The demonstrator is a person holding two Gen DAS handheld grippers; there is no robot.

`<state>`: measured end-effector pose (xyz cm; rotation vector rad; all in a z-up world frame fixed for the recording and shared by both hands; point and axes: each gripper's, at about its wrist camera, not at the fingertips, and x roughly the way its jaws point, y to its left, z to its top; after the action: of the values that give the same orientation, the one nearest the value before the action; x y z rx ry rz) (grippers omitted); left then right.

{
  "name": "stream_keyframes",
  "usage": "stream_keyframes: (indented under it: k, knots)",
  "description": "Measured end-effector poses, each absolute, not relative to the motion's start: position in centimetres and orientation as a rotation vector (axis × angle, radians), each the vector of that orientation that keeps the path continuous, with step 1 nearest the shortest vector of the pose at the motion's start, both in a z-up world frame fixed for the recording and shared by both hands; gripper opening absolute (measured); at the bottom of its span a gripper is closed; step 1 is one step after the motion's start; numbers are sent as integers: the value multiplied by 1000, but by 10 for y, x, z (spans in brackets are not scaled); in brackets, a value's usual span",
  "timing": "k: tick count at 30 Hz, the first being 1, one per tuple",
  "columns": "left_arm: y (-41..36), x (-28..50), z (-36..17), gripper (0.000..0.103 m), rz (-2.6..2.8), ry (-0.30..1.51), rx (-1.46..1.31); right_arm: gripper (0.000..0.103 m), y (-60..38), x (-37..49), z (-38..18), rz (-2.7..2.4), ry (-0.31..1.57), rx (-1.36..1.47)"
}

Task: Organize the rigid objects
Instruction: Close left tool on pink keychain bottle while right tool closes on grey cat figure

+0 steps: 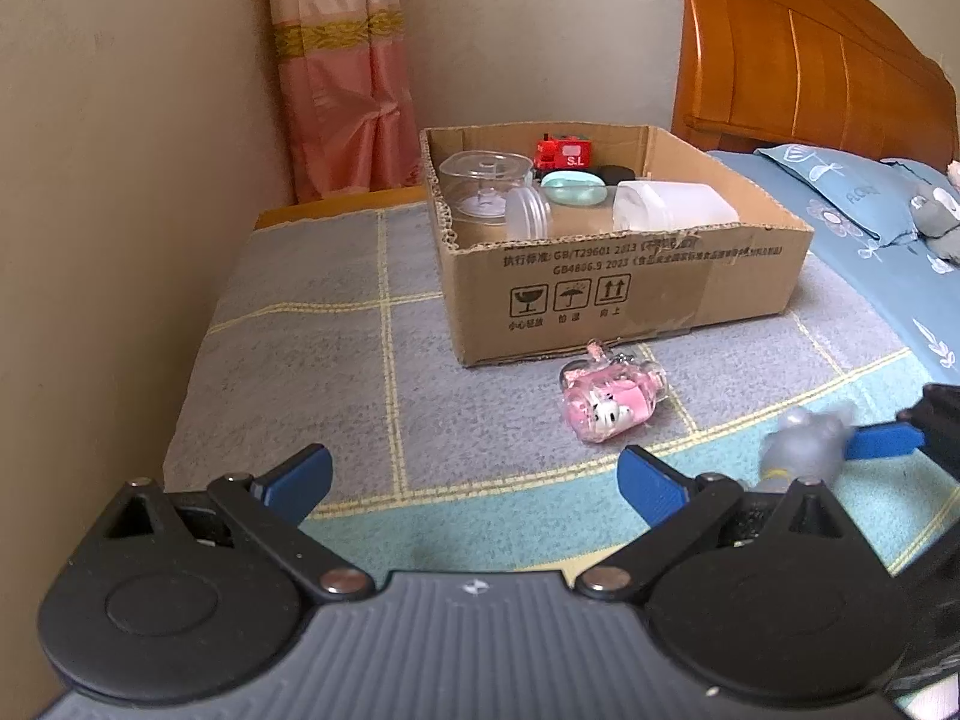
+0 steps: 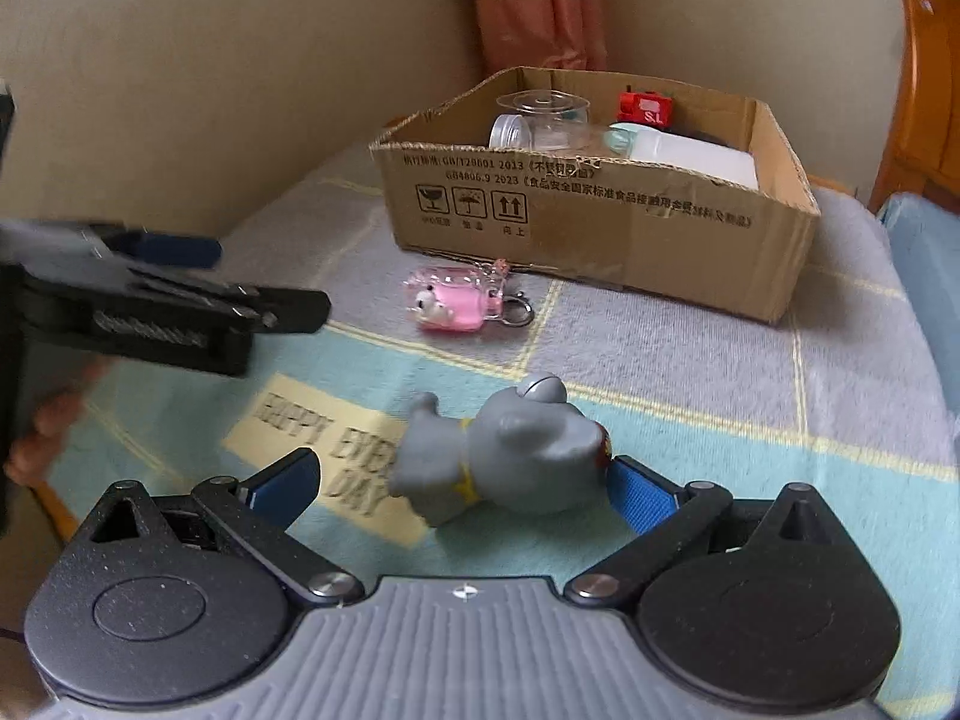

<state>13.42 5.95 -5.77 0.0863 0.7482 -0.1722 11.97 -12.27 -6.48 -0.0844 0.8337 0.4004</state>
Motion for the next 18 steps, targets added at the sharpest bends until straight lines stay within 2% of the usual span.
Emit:
stream_keyframes:
  k: [4, 18]
  knots:
    - [55, 139, -60, 101, -184, 763, 85, 103, -115, 121, -86, 319, 793, -224]
    - [28, 184, -67, 101, -217, 824, 2, 103, -129, 125, -100, 346, 702, -155]
